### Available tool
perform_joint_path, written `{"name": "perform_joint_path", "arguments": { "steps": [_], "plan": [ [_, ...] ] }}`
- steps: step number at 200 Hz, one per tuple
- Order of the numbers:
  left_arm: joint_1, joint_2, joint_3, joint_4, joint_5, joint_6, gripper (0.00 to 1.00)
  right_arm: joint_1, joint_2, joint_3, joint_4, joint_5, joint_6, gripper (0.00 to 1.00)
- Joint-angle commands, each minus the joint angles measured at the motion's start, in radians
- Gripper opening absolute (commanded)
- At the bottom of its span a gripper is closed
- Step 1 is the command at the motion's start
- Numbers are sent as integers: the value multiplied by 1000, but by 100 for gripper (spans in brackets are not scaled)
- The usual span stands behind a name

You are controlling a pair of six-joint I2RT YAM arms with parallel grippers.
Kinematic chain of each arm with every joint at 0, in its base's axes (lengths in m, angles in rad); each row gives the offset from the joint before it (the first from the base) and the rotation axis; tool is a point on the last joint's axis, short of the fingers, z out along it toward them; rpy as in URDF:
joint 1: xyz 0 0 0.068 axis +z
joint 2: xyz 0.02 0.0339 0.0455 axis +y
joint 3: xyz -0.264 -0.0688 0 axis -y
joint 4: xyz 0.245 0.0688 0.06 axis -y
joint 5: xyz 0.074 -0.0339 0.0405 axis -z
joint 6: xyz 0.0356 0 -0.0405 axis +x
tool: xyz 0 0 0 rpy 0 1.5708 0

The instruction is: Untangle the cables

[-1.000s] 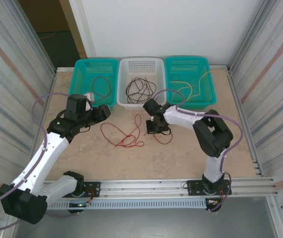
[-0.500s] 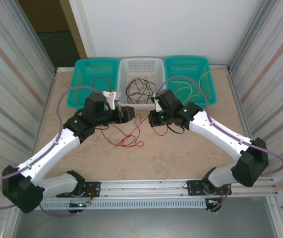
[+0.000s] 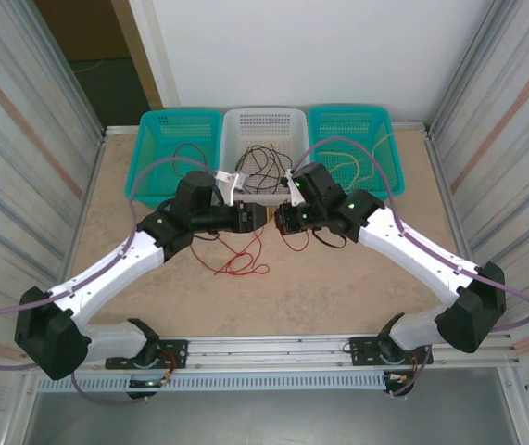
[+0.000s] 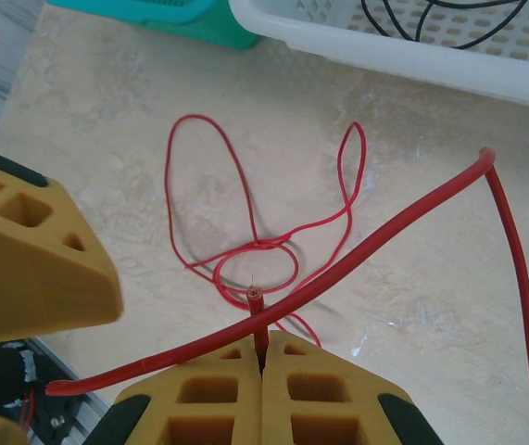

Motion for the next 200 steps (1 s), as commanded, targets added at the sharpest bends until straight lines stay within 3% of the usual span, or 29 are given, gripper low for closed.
{"name": "perform_joint_path", "arguments": {
  "steps": [1,19,47,81,96,122,166,184,200],
  "plan": [
    [-5,18,17,30,49,1,35,8,-28,31,9,-21,-11,0],
    [-5,22,16,27,55,3,27,8,-32,29,13,-24,-10,0],
    [-5,22,6,33,67,0,26,7,-40,20,27,-22,-2,0],
    [-5,26,-3,47,72,-7,0,8,-46,17,37,-27,3,0],
    [-4,23,2,41,46,-2,0,7,-52,14,41,-23,2,0],
    [40,-30,40,-60,-184,6,0,21,-70,-24,57,-12,-19,0],
    [350,-99,135,-284,-518,-181,0,160,-114,-84,61,-20,-98,0],
    [422,-36,247,-449,-639,-162,0,202,-145,-42,62,-50,-110,0],
    [456,-2,296,-499,-690,-146,0,205,-176,1,64,-77,-110,0]
  ]
}}
